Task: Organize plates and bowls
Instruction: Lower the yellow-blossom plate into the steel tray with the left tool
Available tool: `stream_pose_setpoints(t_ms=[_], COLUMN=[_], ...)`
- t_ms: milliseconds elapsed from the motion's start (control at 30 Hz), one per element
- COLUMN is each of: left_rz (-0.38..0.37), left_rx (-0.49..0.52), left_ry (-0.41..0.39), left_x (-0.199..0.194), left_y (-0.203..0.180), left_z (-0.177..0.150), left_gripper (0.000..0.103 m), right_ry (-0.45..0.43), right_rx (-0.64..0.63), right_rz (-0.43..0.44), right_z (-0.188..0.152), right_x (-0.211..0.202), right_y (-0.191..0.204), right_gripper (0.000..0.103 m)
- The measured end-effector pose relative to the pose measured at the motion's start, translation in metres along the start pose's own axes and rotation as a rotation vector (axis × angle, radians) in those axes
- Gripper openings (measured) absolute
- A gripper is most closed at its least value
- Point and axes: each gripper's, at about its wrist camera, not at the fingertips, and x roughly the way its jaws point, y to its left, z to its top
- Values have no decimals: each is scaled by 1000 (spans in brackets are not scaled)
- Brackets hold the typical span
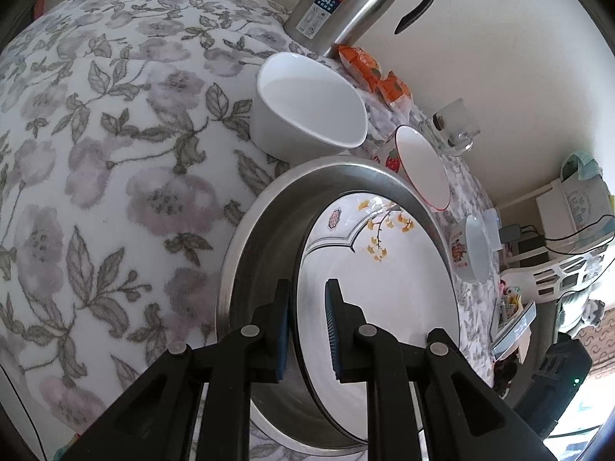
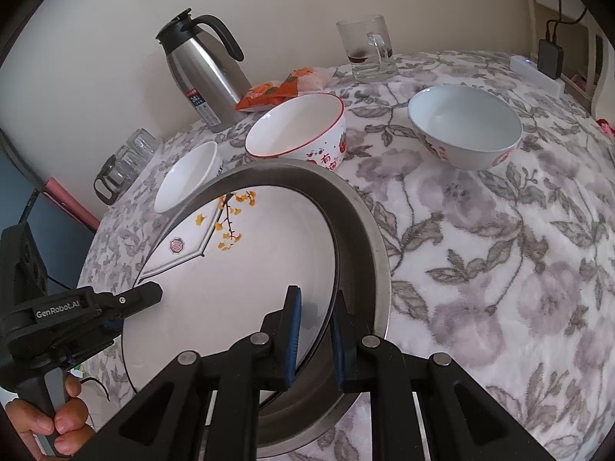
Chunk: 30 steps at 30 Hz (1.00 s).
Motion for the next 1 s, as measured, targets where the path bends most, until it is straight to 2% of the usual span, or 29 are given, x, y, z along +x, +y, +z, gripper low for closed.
stream_pose_setpoints(t_ms=[1000], left_rz=[64], left_rx=[-3], left_ry=[26], left_x=[15], left_y=[6], left_z=[1], left_gripper=[17], right_ry=[25], right_rx=[-16], right_rz=[-10], right_z=[-1], right_x=[8], right_y=[2], right_gripper=[16])
